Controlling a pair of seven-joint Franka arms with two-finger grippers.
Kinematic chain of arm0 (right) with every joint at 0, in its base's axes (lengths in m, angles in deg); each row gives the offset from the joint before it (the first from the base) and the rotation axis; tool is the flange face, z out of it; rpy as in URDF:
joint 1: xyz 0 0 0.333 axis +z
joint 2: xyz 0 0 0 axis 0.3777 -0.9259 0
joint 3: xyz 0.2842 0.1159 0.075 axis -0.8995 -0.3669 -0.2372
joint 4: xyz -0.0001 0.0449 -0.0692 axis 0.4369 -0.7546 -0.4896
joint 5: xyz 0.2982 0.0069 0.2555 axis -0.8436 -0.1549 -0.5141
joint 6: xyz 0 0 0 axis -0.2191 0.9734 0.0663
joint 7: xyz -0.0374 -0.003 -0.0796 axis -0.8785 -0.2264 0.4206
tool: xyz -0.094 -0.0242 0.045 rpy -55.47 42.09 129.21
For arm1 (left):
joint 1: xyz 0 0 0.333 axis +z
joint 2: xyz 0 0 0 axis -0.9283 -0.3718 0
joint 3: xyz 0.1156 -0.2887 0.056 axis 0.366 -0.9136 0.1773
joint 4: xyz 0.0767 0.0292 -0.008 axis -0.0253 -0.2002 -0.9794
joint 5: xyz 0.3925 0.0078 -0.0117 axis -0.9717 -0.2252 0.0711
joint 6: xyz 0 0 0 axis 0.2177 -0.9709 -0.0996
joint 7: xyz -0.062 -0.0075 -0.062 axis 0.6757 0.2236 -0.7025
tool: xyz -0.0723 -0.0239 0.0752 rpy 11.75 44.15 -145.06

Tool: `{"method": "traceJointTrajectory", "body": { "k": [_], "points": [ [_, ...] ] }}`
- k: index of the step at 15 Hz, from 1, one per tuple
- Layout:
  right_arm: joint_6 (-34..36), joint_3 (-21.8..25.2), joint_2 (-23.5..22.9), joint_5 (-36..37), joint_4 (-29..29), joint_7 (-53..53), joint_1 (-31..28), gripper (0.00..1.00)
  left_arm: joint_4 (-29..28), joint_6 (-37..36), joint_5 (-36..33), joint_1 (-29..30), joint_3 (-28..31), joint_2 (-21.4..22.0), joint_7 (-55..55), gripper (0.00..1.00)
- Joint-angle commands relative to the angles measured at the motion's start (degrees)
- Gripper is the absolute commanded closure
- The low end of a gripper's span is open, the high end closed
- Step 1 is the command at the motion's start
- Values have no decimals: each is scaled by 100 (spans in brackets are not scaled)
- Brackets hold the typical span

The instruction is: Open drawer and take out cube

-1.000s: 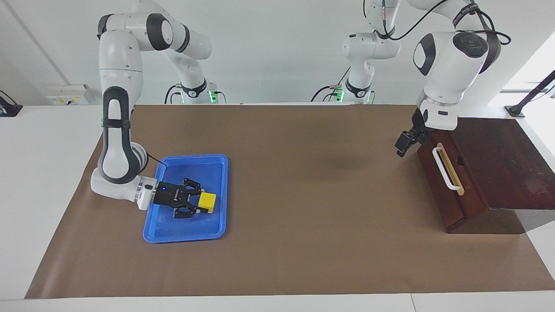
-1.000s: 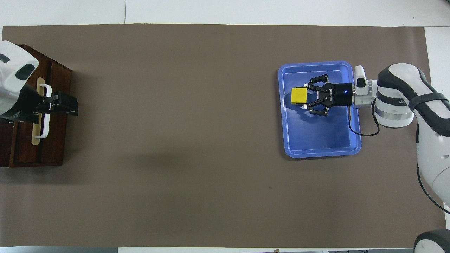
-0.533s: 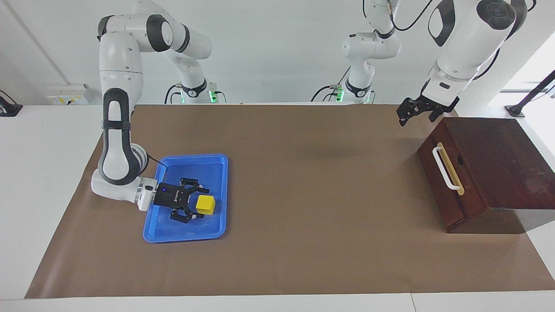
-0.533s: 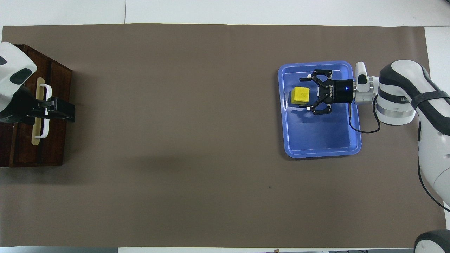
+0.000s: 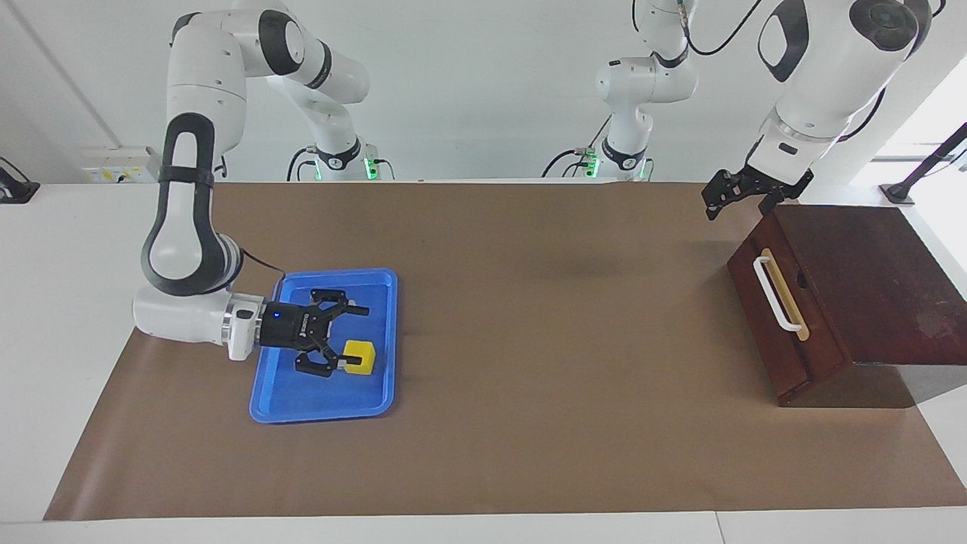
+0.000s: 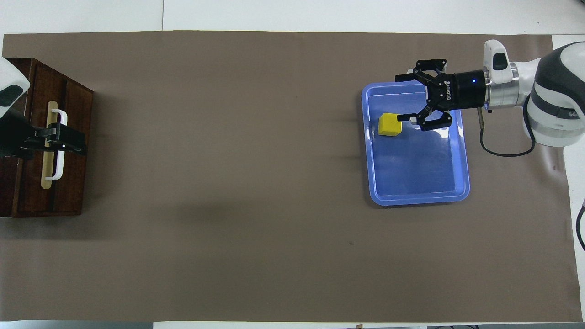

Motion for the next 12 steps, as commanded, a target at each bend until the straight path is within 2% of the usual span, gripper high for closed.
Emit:
{"method": "traceJointTrajectory", "body": {
  "k": [1,3,7,9,12],
  "points": [
    [18,-30,268,851,471,1411,140,0,-30,-114,74,87,-37,65,-10,0],
    [-17,-39,619,1502,710,2615,264,0,-39,-44,74,96,-28,65,-2,0],
    [-26,-30,1305,2600,798,4655,546,0,-39,-53,74,87,-28,65,-11,0],
    [-18,-12,1753,3556,799,5805,738,0,-39,-53,74,87,-28,65,-2,0],
    [525,-21,2334,4324,799,7626,757,0,-39,-53,74,87,-28,65,-2,0]
  ]
}}
